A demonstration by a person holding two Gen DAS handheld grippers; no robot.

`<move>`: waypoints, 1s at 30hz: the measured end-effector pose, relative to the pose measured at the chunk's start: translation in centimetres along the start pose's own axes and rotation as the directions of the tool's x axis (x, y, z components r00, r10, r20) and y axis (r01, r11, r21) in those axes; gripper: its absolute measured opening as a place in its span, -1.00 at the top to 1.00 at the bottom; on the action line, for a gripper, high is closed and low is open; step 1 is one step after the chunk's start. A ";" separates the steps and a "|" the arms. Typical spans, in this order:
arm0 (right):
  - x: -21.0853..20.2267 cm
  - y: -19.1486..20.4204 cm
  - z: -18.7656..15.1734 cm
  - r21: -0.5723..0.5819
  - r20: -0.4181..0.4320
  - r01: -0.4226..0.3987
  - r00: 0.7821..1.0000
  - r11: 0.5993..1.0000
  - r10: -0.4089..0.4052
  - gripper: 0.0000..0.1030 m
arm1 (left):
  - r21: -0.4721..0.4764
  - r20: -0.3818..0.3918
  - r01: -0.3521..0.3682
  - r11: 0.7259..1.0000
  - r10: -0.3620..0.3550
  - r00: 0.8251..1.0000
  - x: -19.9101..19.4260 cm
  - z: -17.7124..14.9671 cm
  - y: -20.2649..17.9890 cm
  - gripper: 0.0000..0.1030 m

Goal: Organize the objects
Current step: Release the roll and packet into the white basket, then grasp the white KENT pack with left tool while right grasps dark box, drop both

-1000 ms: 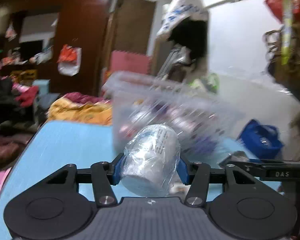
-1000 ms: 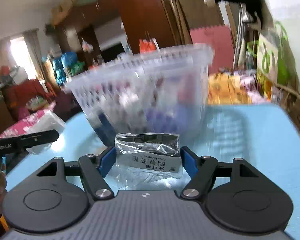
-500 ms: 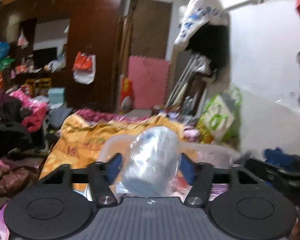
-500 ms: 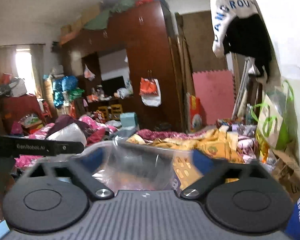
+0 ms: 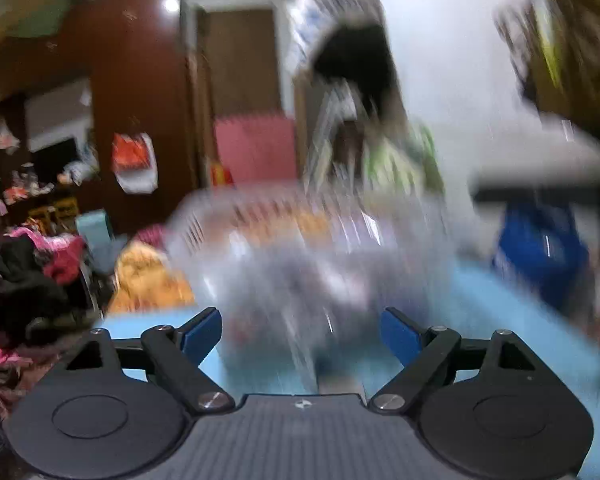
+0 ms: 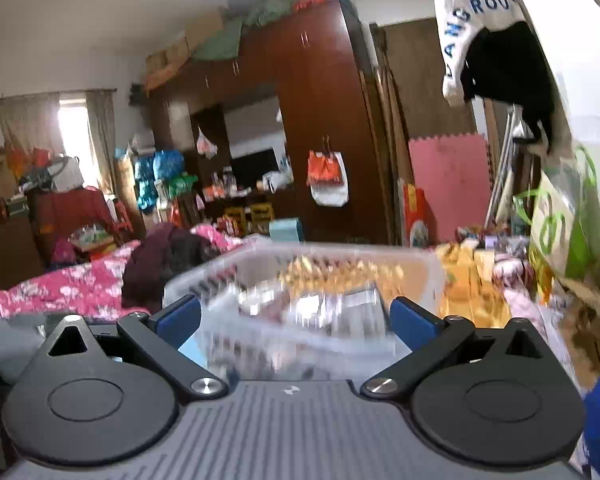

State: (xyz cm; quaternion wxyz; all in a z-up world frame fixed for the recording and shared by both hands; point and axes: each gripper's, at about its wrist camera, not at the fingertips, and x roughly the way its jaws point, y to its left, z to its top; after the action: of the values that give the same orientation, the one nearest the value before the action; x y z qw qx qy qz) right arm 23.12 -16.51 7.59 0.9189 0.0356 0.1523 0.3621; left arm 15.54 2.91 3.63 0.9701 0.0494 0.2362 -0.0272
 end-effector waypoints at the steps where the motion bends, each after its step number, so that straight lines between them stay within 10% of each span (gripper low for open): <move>1: 0.1 -0.1 -0.6 0.005 -0.015 -0.001 1.000 1.000 0.001 -1.00 | 0.026 -0.058 0.014 1.000 -0.012 0.998 1.1 -0.9 -0.8 -0.73; 8: 2.4 -1.0 -2.6 0.032 -0.083 -0.011 0.996 0.999 0.013 -1.00 | -0.010 -0.221 0.010 1.000 -0.012 0.975 6.7 -2.7 -1.8 0.22; 16: 7.7 2.4 -5.4 0.076 -0.233 -0.095 0.966 0.993 0.111 -0.99 | -0.143 -0.140 -0.018 0.990 -0.002 0.990 2.9 -5.1 3.6 0.22; 23: 12.2 6.9 -6.3 -0.048 -0.293 -0.011 0.956 0.999 -0.003 -0.75 | -0.240 -0.094 -0.030 0.970 0.007 0.996 2.6 -5.5 7.3 0.22; 28: 12.2 8.6 -6.7 -0.114 -0.302 0.014 0.952 0.993 -0.048 0.29 | -0.252 -0.078 -0.005 0.968 -0.016 0.997 2.7 -5.5 7.2 0.22; 30: 11.3 8.1 -6.8 -0.120 -0.290 0.013 0.956 0.993 -0.047 0.29 | -0.258 -0.082 0.003 0.966 -0.025 0.996 2.5 -5.8 7.3 0.22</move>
State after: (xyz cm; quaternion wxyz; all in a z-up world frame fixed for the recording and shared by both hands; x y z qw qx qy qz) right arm 23.52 -3.18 -0.32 0.8922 -0.0742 0.2656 0.3576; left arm 15.65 10.72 -2.02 0.9572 -0.0774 0.2788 -0.0010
